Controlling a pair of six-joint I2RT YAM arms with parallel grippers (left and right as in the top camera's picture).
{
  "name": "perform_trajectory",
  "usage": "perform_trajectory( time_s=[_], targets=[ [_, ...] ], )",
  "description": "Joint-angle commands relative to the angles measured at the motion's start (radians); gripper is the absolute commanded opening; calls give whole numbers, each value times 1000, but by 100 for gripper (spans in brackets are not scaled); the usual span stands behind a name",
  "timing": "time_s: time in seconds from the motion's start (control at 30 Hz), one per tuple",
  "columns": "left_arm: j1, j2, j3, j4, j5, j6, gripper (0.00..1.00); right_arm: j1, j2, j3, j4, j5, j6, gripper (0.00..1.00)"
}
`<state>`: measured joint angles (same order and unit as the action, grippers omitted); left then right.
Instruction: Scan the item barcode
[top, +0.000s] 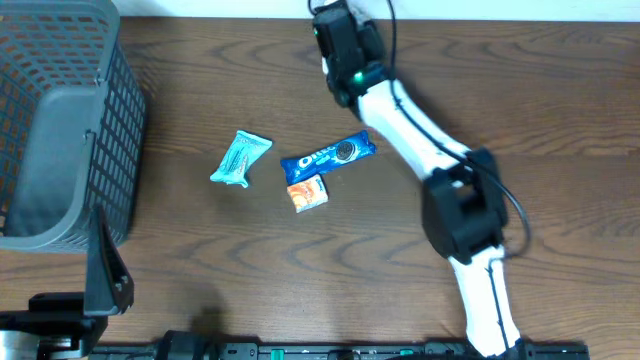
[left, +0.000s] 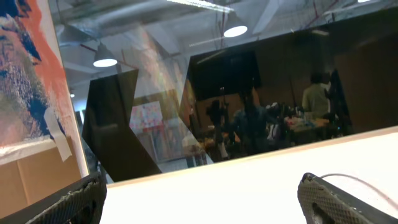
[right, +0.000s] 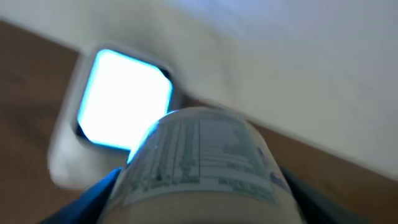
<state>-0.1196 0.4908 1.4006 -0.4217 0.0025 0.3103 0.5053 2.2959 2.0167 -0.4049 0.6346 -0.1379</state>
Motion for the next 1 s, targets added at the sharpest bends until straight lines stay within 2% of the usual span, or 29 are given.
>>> perform_trajectory(
  time_s=[0.0, 0.2, 0.37, 0.47, 0.6, 0.7, 0.97],
  targets=[
    [3, -5, -3, 5, 17, -10, 98, -23, -196, 18, -216, 111, 213, 57],
    [3, -5, -3, 5, 17, -10, 98, -172, -321, 18, -723, -21, 574, 48],
    [3, -5, -3, 5, 17, -10, 98, -377, -328, 11, -914, -158, 665, 48],
    [3, -5, -3, 6, 17, -10, 98, -520, -324, -22, -914, -245, 664, 50],
    [3, -5, -3, 14, 17, -10, 98, -698, -313, -66, -896, -252, 665, 53],
    [3, -5, -3, 21, 17, -10, 98, -822, -313, -129, -829, -263, 665, 54],
    [3, -5, -3, 43, 16, -10, 98, -1129, -313, -377, -536, -482, 661, 50]
  ],
)
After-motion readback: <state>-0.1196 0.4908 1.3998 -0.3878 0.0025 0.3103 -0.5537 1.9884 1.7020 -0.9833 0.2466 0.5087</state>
